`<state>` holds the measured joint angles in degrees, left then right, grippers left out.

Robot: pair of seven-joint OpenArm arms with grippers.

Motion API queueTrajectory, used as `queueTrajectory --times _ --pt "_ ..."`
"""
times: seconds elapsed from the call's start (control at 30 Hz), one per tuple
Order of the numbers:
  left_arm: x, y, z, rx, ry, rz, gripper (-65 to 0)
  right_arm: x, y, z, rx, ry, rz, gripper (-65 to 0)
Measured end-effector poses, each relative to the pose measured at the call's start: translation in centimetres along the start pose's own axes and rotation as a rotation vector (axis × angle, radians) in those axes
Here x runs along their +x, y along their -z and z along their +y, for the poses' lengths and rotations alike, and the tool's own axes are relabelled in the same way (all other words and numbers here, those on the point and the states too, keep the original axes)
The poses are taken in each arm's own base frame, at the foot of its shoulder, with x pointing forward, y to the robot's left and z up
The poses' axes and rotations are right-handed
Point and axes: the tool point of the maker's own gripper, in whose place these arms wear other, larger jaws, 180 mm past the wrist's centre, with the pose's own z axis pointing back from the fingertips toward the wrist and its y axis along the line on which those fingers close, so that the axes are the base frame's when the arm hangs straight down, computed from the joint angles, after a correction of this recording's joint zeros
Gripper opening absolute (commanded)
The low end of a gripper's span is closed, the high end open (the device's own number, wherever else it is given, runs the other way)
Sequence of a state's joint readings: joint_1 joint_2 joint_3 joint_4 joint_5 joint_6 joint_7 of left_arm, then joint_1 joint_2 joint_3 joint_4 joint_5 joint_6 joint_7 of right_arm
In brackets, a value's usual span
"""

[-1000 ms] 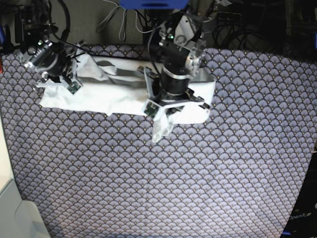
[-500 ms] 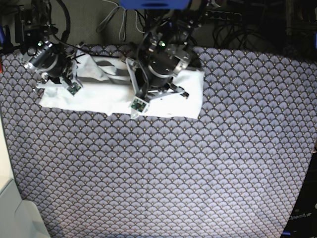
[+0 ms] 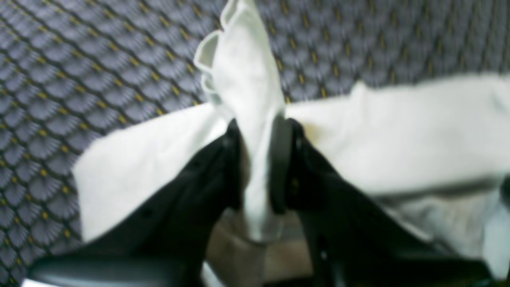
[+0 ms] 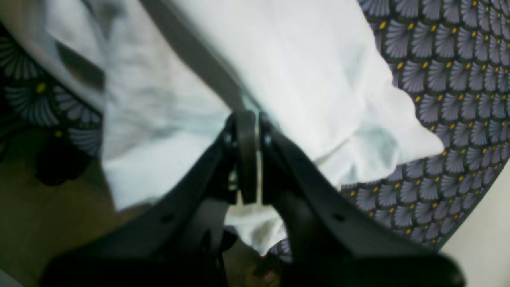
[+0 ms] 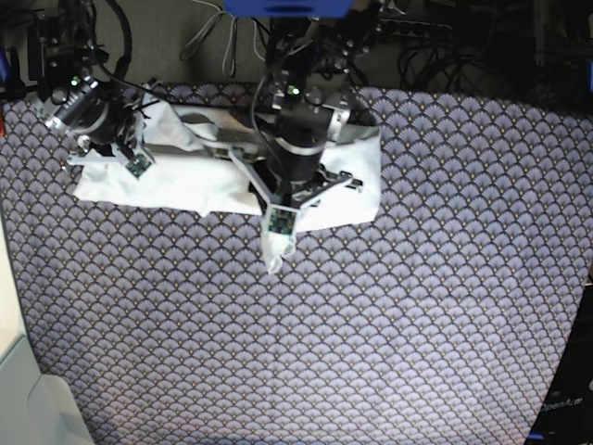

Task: Fold the T-shirt properly
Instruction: 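Lower the folded end onto the strip's middle with the left gripper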

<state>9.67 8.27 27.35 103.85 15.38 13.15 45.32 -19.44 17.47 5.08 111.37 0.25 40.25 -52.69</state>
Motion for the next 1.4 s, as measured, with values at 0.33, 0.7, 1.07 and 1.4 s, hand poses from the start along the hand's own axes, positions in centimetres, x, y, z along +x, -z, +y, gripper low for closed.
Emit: queueTrajectory --times 0.33,0.7,1.07,1.4 --pt "-4.4 2.0 -2.3 -0.099 -0.075 0.153 -64.6 0.0 0.0 0.1 0.001 0.000 -0.001 -64.9" --pt "-4.3 2.4 -3.6 -0.189 -0.174 0.182 -47.7 -0.1 0.0 0.1 0.002 0.000 0.002 -64.9" --pt "-3.4 1.3 -7.6 -0.307 -0.058 0.145 -45.3 -0.1 0.0 0.1 0.002 0.000 0.001 -64.9" --pt "2.7 -1.1 -7.5 -0.344 -0.097 -0.026 -45.4 -0.1 0.0 0.1 0.001 -0.001 0.002 -64.9"
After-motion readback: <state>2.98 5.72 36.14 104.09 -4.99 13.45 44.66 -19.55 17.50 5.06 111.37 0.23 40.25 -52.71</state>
